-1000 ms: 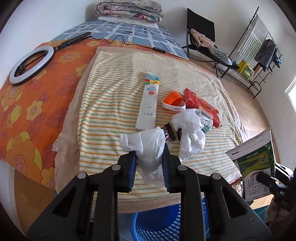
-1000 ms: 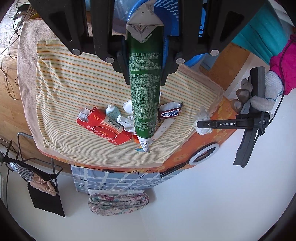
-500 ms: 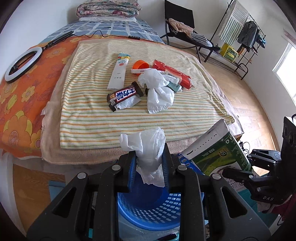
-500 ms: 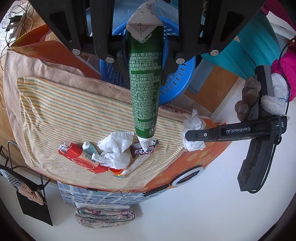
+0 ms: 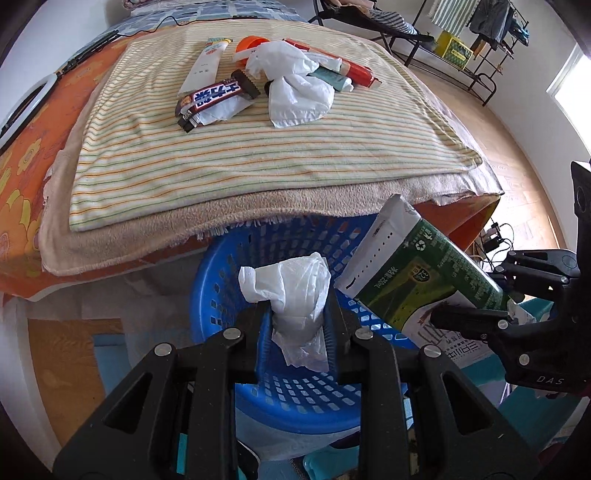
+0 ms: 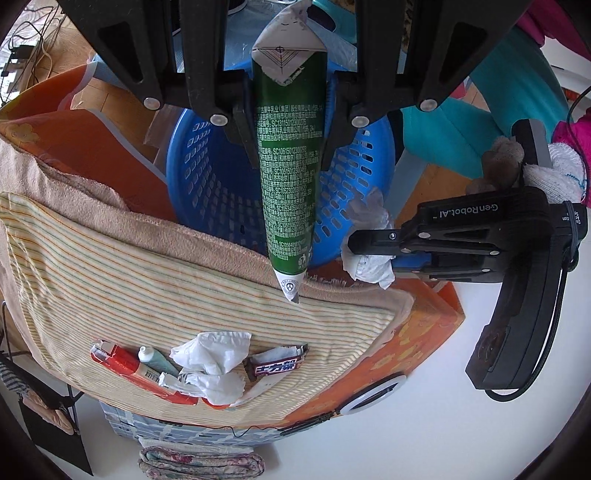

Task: Collect trash
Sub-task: 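Carry the carton and tissue over the blue basket and release both, then move both grippers back over the towel toward the remaining trash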

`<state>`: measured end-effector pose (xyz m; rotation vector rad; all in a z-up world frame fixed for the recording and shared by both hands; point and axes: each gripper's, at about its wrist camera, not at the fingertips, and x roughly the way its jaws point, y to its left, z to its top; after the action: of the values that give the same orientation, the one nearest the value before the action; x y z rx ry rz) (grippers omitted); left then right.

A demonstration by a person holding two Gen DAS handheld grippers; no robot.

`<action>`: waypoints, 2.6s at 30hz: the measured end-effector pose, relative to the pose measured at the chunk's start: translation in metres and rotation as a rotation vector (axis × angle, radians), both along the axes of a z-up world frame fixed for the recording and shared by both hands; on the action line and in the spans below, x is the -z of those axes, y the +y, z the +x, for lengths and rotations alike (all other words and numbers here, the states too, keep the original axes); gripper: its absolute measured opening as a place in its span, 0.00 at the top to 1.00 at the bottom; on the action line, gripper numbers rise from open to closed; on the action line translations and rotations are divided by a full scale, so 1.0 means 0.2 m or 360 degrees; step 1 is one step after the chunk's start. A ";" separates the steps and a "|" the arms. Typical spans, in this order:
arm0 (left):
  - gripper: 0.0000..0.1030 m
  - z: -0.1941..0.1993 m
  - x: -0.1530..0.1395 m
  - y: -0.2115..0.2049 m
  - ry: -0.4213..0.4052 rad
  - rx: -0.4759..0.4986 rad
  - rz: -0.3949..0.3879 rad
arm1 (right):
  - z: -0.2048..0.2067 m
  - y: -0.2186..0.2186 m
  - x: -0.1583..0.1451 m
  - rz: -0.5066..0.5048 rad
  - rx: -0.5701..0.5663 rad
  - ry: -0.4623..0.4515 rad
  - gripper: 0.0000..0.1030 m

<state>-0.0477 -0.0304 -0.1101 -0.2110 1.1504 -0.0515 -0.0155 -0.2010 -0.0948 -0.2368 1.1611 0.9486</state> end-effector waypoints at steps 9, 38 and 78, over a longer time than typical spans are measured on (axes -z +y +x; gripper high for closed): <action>0.77 0.01 0.08 -0.06 0.0089 0.0051 0.0048 | 0.00 0.03 0.08 -0.0068 0.0004 0.0022 0.75; 0.53 0.06 -0.01 0.08 0.0021 -0.0105 0.0040 | 0.08 -0.03 0.00 -0.0056 0.0181 -0.0003 0.23; 0.53 0.70 -0.12 0.50 -0.0085 -0.0098 0.0028 | 0.95 0.27 -0.20 0.0300 0.0533 0.0200 0.14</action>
<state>0.0925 0.0700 -0.0853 -0.2281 1.0902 0.0072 0.1740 -0.1462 -0.0549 0.1679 1.1725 0.7764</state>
